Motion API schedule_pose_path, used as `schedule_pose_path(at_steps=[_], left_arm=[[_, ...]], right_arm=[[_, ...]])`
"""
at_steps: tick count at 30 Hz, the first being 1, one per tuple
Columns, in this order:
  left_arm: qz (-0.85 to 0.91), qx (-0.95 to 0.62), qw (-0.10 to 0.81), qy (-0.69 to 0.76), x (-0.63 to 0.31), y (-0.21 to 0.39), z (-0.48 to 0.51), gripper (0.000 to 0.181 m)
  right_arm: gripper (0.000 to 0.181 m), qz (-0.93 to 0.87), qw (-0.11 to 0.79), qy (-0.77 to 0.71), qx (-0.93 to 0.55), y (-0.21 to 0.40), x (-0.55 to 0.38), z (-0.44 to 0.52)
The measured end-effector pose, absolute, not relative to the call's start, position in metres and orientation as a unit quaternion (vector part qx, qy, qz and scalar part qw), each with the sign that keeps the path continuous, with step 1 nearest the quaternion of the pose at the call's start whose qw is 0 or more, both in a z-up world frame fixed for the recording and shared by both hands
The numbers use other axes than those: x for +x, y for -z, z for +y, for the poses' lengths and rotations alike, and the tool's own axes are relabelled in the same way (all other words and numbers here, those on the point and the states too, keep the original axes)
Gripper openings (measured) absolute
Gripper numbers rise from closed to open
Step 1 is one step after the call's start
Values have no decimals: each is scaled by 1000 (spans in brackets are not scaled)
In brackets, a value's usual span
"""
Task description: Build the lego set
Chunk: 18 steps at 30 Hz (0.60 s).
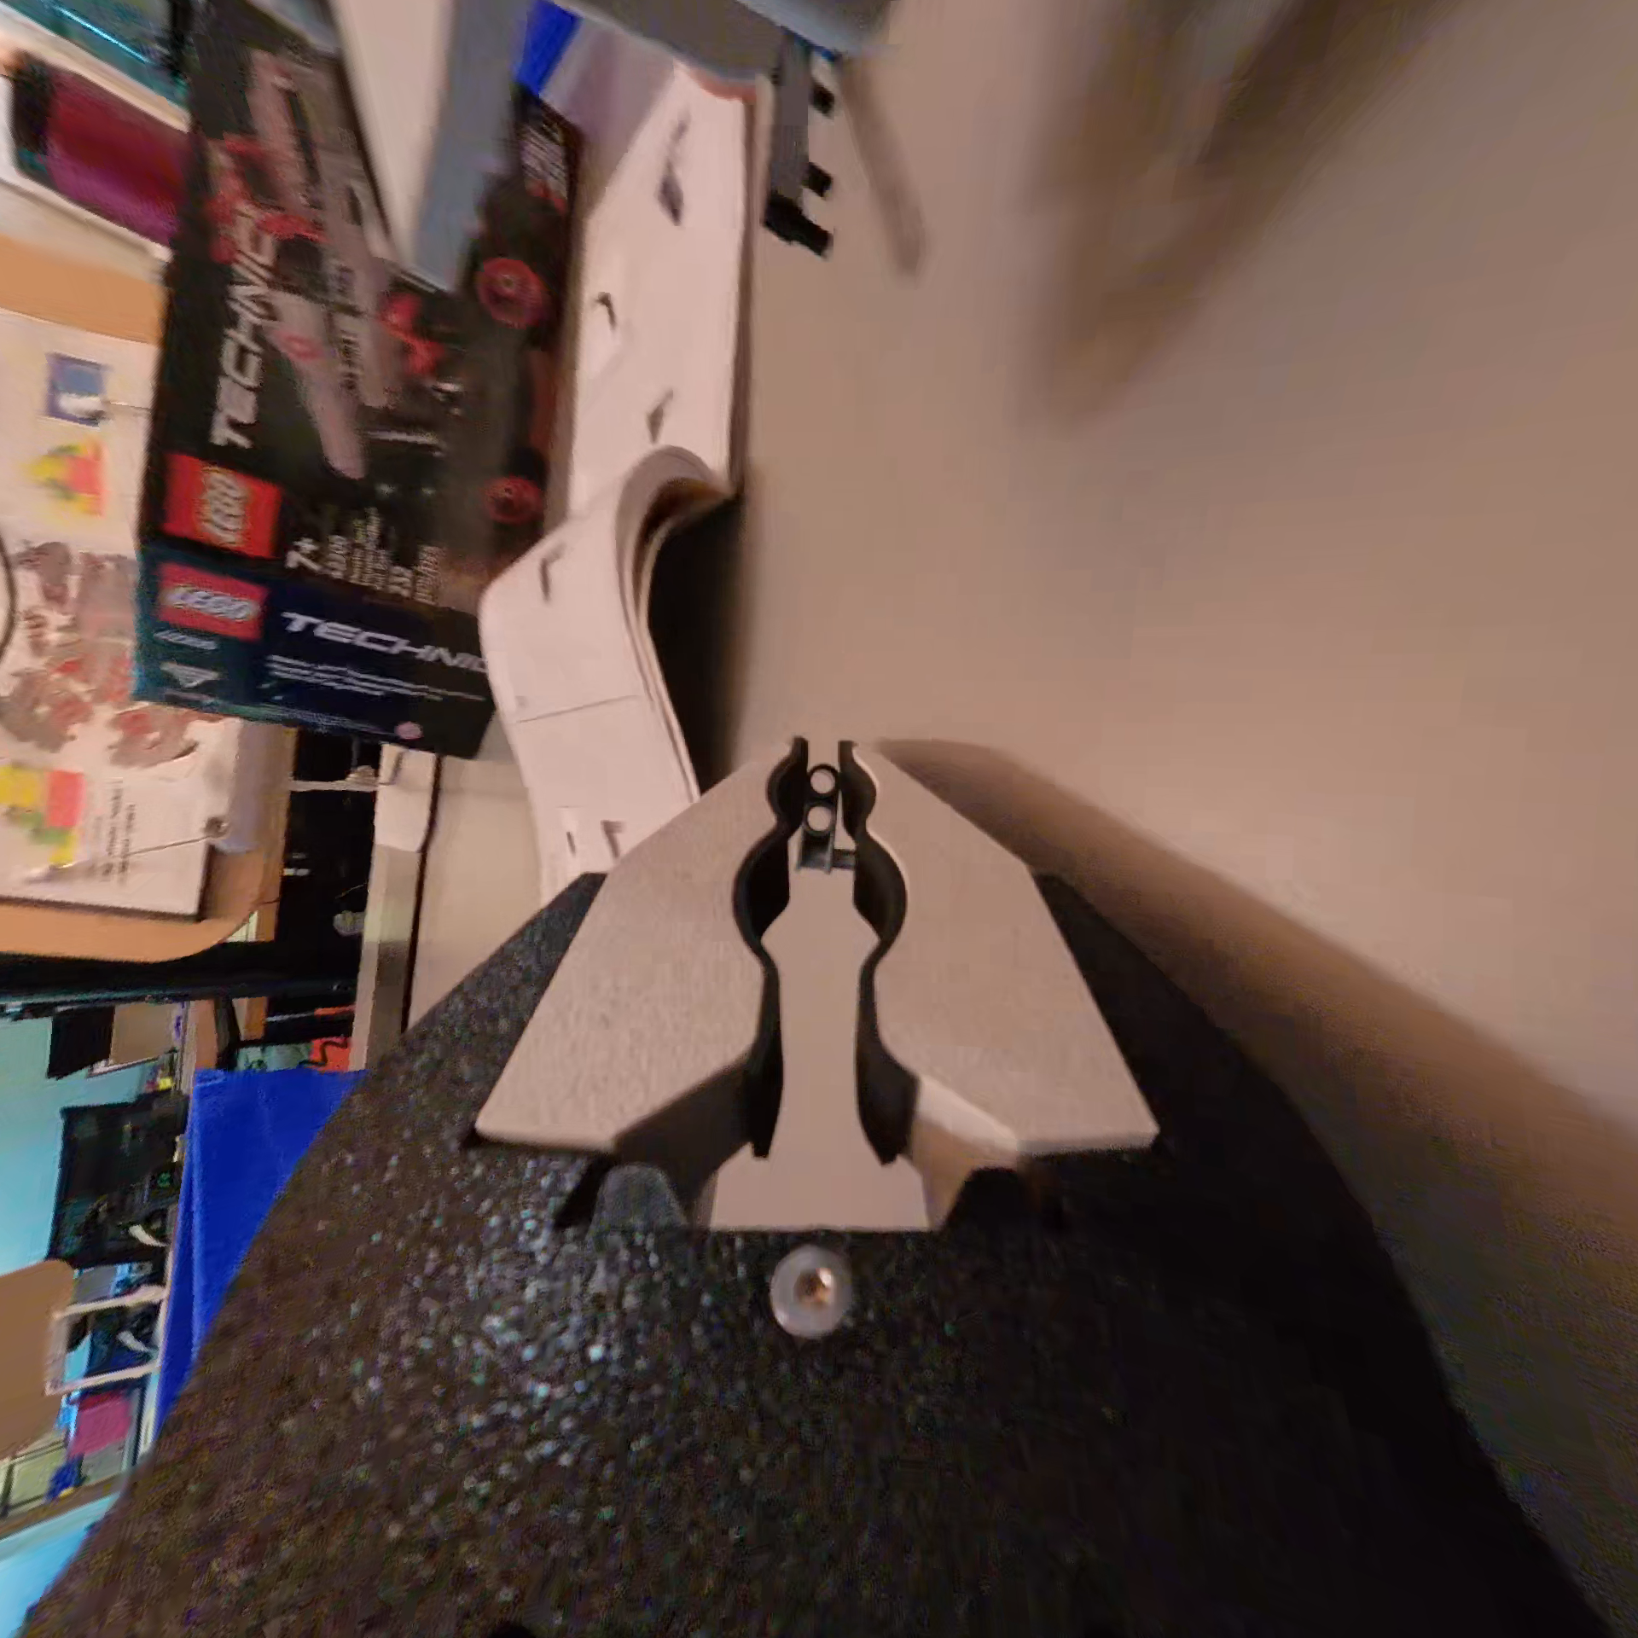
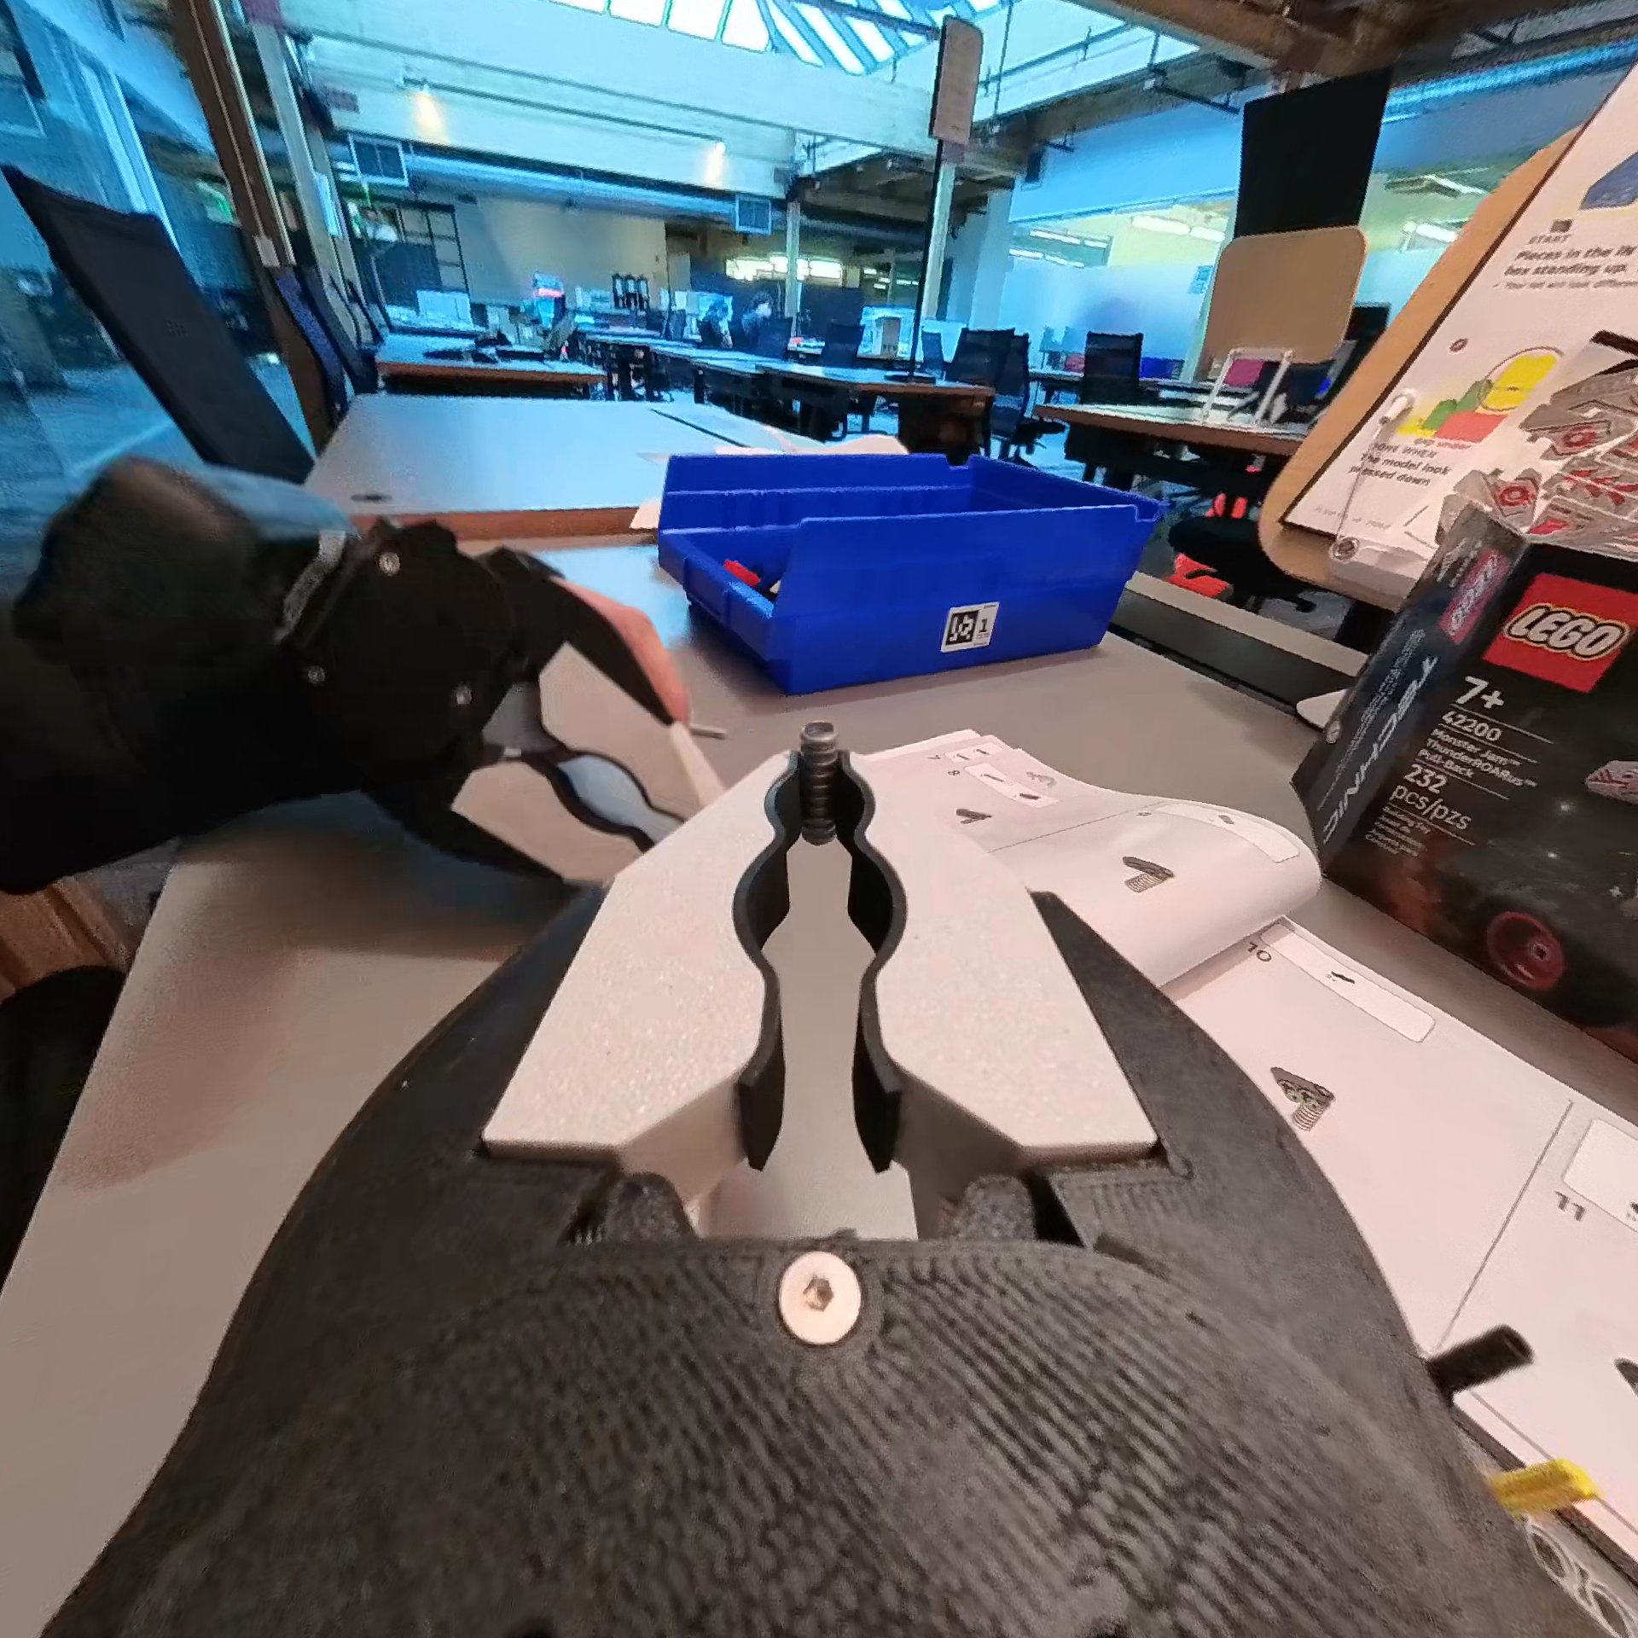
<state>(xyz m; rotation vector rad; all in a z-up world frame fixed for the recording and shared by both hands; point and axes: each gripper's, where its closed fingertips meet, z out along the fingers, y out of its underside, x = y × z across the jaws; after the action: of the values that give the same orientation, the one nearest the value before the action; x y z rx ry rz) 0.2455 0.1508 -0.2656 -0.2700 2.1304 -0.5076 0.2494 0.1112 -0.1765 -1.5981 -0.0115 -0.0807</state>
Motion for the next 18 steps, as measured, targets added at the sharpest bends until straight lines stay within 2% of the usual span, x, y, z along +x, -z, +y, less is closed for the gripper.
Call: schedule_pose_path(at_steps=[1,7,10,14,18], left_arm=[[869,-104,440,200,243,271,149,5],[892,-123,366,234,235,277,138,8],[896,-159,329,250,234,273,140,19],[895,-254,237,279,230,262,145,20],[866,-396,180,248,231,257,154,20]], right_arm=[[3,-3,699,34,-715,176,250,111],[3,-3,701,30,-713,175,250,110],[3,-2,703,28,-711,174,250,110],[3,-1,707,21,-706,173,251,108],[3,2,711,18,-703,171,252,107]])
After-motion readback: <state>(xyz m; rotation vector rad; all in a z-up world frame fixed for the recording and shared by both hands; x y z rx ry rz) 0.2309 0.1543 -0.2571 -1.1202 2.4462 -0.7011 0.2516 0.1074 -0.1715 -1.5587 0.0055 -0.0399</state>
